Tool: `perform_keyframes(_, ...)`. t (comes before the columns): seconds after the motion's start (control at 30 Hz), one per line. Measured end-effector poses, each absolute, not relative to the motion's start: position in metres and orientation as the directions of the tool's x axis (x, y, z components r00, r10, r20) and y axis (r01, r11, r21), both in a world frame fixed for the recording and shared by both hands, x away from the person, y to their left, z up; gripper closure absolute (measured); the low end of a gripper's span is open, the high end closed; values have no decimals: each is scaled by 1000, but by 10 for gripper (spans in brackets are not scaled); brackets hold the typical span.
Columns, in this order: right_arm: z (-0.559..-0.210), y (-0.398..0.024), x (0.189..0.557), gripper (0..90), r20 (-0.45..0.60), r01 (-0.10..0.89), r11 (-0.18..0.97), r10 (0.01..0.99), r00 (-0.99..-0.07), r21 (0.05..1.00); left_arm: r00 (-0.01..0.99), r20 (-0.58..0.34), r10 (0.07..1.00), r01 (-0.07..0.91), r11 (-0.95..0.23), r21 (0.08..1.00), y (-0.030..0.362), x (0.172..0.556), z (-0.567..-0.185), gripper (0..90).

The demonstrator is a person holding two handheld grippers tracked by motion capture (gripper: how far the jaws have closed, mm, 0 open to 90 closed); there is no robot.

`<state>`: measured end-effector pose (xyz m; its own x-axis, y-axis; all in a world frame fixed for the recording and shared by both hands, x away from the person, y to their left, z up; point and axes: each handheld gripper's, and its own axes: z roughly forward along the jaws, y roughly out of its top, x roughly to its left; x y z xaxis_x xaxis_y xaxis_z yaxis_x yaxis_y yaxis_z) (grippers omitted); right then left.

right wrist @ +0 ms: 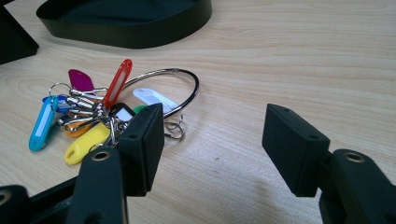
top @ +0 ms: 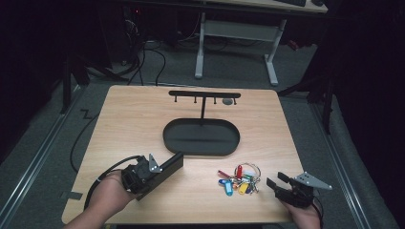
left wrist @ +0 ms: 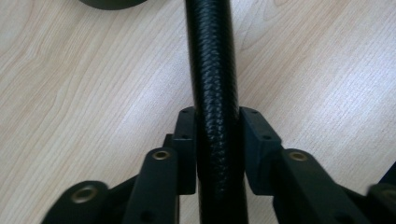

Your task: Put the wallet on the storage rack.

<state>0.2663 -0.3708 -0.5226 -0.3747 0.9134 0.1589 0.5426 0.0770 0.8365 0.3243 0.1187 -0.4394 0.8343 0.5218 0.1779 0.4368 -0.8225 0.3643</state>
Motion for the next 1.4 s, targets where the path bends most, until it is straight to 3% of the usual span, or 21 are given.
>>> perform_keyframes(0.93,-522,-369,266,392,148,541,94,911,-385,836,842,304,446,294,-852,434,105,319,-420,737)
perform_keyframes(1.4,-522,-370,265,393,147,539,91,912,-383,837,827,413,381,189,-881,434,90,328,-412,738)
